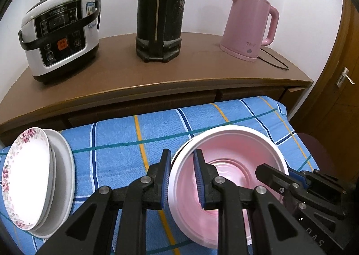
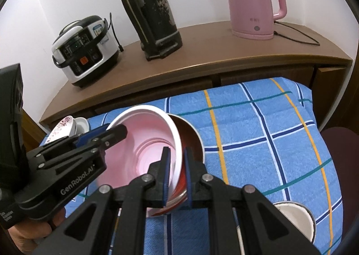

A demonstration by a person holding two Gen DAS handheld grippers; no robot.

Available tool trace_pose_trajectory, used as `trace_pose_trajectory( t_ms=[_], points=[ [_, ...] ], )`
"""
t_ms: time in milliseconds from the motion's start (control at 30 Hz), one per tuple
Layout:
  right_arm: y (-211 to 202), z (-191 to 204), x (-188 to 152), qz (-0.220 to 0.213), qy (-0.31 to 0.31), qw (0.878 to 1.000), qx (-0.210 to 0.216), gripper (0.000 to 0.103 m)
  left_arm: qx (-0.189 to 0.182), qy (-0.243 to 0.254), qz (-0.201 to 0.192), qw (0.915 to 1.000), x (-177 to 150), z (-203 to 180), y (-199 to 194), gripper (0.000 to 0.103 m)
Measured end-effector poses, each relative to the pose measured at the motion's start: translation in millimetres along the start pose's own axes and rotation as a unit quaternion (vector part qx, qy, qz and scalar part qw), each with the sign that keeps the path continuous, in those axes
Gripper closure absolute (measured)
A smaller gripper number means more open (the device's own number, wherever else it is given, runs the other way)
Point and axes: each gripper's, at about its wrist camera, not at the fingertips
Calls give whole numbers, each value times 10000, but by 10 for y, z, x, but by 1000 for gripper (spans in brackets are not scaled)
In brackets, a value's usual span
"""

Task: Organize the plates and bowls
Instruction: 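Lift the pink-and-red bowl and lower it into the steel bowl, then open the left tool to release the bowl and withdraw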

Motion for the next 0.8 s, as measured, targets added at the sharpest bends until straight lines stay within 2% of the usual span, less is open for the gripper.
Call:
trace_pose_trajectory(
  t_ms=[333, 467, 500, 567, 733, 800],
  points=[
    [94, 17, -22, 75, -61, 9999, -58, 90, 177, 107, -8, 9998, -24, -28, 60, 79],
    [103, 35, -33, 44, -136, 9999, -92, 87, 411, 245, -116, 9988, -40, -75, 78, 79],
    [108, 48, -40, 39, -171, 9998, -109, 86, 484, 263, -149, 9984, -46, -76, 86, 79],
    [97, 83, -59, -34, -265, 9996, -89, 69, 505, 232, -186, 9983, -51, -49, 93, 79],
    [14, 74, -79, -343, -212, 9992, -58, 60, 290, 48, -350, 9990, -50, 34, 35, 77],
    [-12, 87, -80, -406, -239, 9989, -90, 58, 328, 77, -543, 9980, -60, 34, -33, 62]
  ],
)
Point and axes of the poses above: each gripper's, at about its wrist camera, not at the fingertips, and y roughly the way its jaws point, z to its left, x to its top, and after that the axes turned 3 degrees about -y, right-handed
